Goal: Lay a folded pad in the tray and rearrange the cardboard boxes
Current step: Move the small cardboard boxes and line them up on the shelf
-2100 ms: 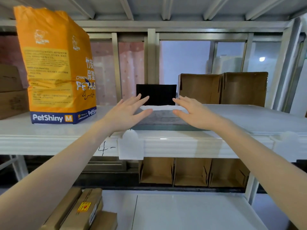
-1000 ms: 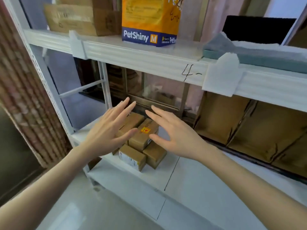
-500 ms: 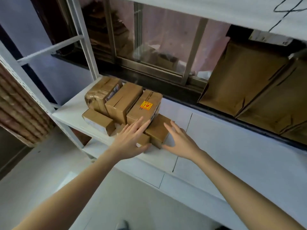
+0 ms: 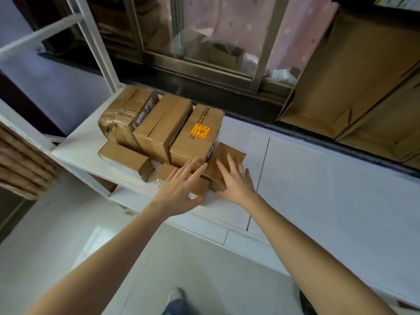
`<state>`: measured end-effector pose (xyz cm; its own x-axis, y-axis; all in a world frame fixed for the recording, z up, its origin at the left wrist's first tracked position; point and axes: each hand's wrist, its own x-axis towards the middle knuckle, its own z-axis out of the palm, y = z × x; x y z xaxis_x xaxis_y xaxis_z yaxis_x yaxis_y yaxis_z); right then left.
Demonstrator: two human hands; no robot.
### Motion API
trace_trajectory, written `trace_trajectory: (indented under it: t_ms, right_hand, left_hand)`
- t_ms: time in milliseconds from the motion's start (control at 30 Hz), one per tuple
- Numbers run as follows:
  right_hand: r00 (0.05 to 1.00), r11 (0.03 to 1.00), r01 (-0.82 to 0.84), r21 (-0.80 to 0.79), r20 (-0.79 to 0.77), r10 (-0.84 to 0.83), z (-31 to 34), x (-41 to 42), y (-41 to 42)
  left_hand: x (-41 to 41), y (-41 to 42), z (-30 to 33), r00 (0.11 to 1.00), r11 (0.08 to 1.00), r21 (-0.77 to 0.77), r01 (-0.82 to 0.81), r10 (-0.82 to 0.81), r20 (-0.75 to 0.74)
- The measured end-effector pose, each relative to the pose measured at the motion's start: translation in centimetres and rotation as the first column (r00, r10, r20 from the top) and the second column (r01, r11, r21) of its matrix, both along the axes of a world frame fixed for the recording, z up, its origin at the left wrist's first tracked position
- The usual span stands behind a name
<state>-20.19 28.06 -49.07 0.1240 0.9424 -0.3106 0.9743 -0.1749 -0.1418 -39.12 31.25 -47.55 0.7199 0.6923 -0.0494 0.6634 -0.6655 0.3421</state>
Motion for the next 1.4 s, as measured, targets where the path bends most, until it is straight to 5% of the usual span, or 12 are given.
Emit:
trace_trajectory:
  t_ms: [467, 633, 767, 900, 1133, 1400]
  right_hand:
    - [0.997, 0.996, -0.071, 0.055, 0.024, 0.069, -0.6, 3.8, -4.2]
    - [0.996, 0.994, 0.074, 0.081, -0.065, -0.069, -0.4, 4.2, -5.0]
    - [0.939, 0.968, 0.251, 0.008, -0.245, -0.241, -0.3, 3.2, -4.2]
    - [0.941, 0.952, 0.304, -0.019, -0.15, -0.304, -1.0, 2.5, -3.8]
    - [0.935, 0.929, 0.347, 0.131, -0.123, -0.332, -0.8, 1.8, -4.5]
    - [0.991, 0.946, 0.119, 0.302, -0.091, -0.096, 8.0, 5.0, -9.4]
  left_hand:
    - [3.2, -1.4, -0.8, 0.993, 0.993, 0.023, 0.115, -0.115, 0.014]
    - [5.7, -2.6, -0.8, 0.99, 0.994, -0.062, 0.089, -0.095, -0.105]
    - [6.4, -3.2, -1.1, 0.999, 0.99, -0.136, 0.036, -0.039, -0.019]
    - [5.7, -2.7, -1.9, 0.994, 0.982, -0.159, 0.105, -0.107, -0.004]
    - [5.0, -2.9, -1.0, 0.983, 0.983, -0.04, 0.177, -0.178, -0.052]
    - [6.2, -3.1, 5.6, 0.982, 0.969, 0.16, 0.187, -0.188, -0.009]
